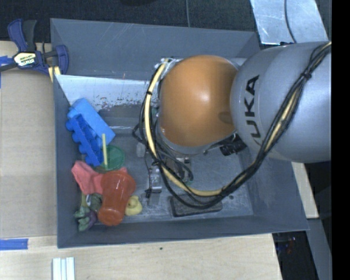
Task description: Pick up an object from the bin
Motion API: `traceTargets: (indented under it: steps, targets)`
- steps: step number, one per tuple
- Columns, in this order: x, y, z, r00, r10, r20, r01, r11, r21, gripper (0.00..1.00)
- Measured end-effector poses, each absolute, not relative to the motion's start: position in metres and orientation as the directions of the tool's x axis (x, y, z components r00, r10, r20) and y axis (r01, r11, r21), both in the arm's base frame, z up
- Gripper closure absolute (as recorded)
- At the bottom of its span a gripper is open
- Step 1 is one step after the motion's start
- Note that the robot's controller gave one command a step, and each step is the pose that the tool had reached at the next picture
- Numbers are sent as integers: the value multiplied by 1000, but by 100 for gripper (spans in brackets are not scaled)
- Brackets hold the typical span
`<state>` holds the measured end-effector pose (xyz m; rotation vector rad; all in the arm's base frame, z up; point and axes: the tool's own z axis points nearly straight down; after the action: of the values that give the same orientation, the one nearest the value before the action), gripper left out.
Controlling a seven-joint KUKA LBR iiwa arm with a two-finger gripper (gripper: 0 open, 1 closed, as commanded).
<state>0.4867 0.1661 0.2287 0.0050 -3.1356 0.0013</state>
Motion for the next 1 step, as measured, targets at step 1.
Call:
traceTargets:
  steps: [1]
  targets:
    - [489,165,233,-1000,0,-2,0,1000,1,0]
